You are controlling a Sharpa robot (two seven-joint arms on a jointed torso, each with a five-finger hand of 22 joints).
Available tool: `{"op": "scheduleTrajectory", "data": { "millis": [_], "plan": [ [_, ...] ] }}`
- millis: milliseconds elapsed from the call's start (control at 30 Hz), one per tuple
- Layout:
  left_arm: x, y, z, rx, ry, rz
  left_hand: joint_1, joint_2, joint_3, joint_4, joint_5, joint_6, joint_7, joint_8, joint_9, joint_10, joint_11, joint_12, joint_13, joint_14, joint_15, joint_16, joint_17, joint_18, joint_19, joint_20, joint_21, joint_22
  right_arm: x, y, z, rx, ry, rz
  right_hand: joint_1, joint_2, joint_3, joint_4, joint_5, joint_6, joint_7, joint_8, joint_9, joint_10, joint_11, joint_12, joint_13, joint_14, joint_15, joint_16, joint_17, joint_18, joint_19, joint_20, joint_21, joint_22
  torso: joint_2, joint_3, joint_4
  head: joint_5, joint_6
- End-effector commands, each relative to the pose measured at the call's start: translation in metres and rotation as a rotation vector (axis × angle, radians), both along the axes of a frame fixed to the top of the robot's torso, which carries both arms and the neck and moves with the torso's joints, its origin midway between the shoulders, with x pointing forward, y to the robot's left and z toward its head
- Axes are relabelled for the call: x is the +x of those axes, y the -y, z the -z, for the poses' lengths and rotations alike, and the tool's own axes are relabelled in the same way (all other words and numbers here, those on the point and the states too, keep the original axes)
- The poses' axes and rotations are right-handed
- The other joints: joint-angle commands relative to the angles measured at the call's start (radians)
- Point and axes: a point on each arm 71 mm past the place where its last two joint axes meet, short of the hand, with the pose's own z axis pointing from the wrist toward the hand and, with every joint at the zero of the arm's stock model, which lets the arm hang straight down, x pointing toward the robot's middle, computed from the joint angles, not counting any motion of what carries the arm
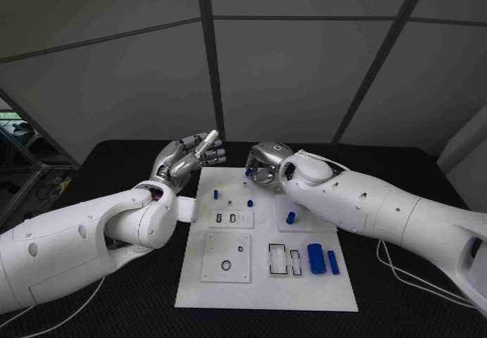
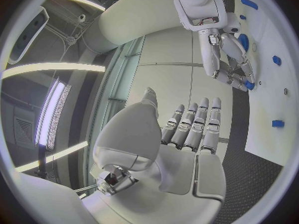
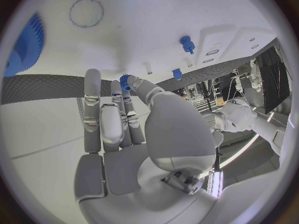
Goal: Assemble the parts on the task board
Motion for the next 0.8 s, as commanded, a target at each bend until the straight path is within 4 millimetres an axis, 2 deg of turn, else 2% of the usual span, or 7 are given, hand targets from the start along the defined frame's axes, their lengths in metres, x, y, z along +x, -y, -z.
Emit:
{"op": "scheduleTrajectory", "data": {
  "millis": [33, 133, 200, 267, 367, 600, 800],
  "plan": [
    [0.000, 0.001, -0.002, -0.003, 0.009, 0.009, 0.008, 0.000, -0.001, -0.006, 0.004, -0.005, 0.123, -0.005, -0.002, -0.008, -0.001, -0.006, -0.001, -0.008, 0.002, -0.001, -0.001, -0.004, -0.005, 0.001, -0.003, -0.001, 0.001, 0.000, 0.001, -0.015, -0.019, 0.001, -0.005, -0.006, -0.001, 0.006, -0.005, -0.002, 0.006, 0.001, 0.001, -0.004, 0.005, -0.007, 0.000, 0.036, -0.002, 0.001, 0.000, 0.009, -0.006, 0.005, 0.002, -0.003, 0.000, 0.0003, -0.0007, 0.000, -0.003],
    [0.000, 0.001, -0.002, -0.003, 0.009, 0.009, 0.009, 0.001, -0.001, -0.007, 0.004, -0.008, 0.123, -0.005, -0.002, -0.011, 0.000, -0.007, -0.001, -0.008, 0.002, -0.001, -0.002, -0.004, -0.005, 0.001, -0.003, -0.001, 0.001, 0.001, 0.001, -0.014, -0.017, 0.009, -0.009, -0.013, -0.001, 0.012, -0.008, -0.019, 0.013, -0.009, -0.002, -0.022, 0.011, -0.018, -0.003, 0.035, 0.003, 0.005, 0.004, 0.010, -0.015, 0.007, -0.004, -0.012, 0.001, 0.0003, -0.0017, 0.001, -0.004],
    [0.000, 0.001, -0.002, -0.003, 0.008, 0.009, 0.009, 0.001, -0.001, -0.007, 0.004, -0.008, 0.123, -0.005, -0.002, -0.011, 0.000, -0.007, -0.001, -0.008, 0.002, -0.001, -0.002, -0.004, -0.005, 0.001, -0.003, -0.001, 0.002, 0.001, 0.001, -0.013, -0.015, 0.014, -0.014, -0.032, -0.006, 0.018, -0.012, -0.092, 0.037, -0.015, -0.010, -0.100, 0.036, -0.027, -0.010, 0.031, 0.025, 0.004, -0.001, 0.009, -0.028, 0.019, -0.010, -0.019, 0.001, 0.0001, -0.0019, 0.001, -0.004],
    [0.000, 0.000, -0.002, -0.002, 0.007, 0.009, 0.010, 0.001, -0.001, -0.008, 0.004, -0.011, 0.123, -0.006, -0.002, -0.014, 0.000, -0.008, -0.002, -0.010, 0.002, -0.002, -0.002, -0.004, -0.005, 0.001, -0.003, -0.001, 0.002, 0.002, 0.001, -0.011, -0.012, 0.017, -0.006, -0.044, -0.020, 0.018, -0.015, -0.183, 0.042, -0.014, -0.012, -0.178, 0.046, -0.027, -0.011, 0.019, 0.035, -0.011, -0.027, 0.011, -0.040, 0.030, -0.014, -0.021, 0.001, -0.0002, -0.0010, -0.001, -0.002],
    [0.000, 0.000, -0.002, -0.002, 0.006, 0.009, 0.010, 0.001, -0.001, -0.008, 0.004, -0.011, 0.123, -0.006, -0.002, -0.014, 0.000, -0.008, -0.002, -0.010, 0.002, -0.002, -0.002, -0.004, -0.005, 0.001, -0.003, -0.001, 0.001, 0.002, -0.001, 0.001, 0.003, 0.017, 0.011, -0.047, -0.056, 0.020, -0.017, -0.241, 0.045, -0.013, -0.009, -0.248, 0.055, -0.019, -0.009, 0.002, 0.040, -0.029, -0.060, 0.012, -0.053, 0.042, -0.019, -0.024, 0.001, -0.0002, -0.0011, -0.001, -0.001],
    [0.000, -0.003, -0.001, 0.001, 0.001, 0.007, 0.011, 0.002, -0.001, -0.009, 0.004, -0.013, 0.123, -0.007, -0.003, -0.017, 0.000, -0.009, -0.002, -0.011, 0.002, -0.003, -0.002, -0.004, -0.005, 0.001, -0.003, -0.002, -0.006, 0.012, -0.006, 0.020, 0.022, 0.015, 0.030, -0.045, -0.081, 0.019, -0.016, -0.238, 0.044, -0.008, -0.005, -0.263, 0.056, -0.008, -0.007, -0.003, 0.042, -0.032, -0.070, 0.013, -0.056, 0.044, -0.019, -0.025, -0.001, 0.0002, -0.0053, 0.000, -0.002],
    [0.000, -0.006, -0.001, 0.004, -0.002, 0.003, 0.011, 0.002, -0.001, -0.010, 0.004, -0.016, 0.123, -0.008, -0.003, -0.020, 0.001, -0.010, -0.002, -0.013, 0.003, -0.003, -0.002, -0.005, -0.006, 0.001, -0.004, -0.002, -0.016, 0.047, -0.018, 0.089, 0.009, 0.054, 0.042, -0.038, -0.107, 0.028, -0.021, -0.198, 0.041, 0.002, 0.000, -0.223, 0.049, 0.032, -0.002, -0.004, 0.037, -0.034, -0.081, 0.015, -0.056, 0.041, -0.017, -0.025, -0.004, 0.0026, -0.0163, 0.002, 0.000]
  ]
}}
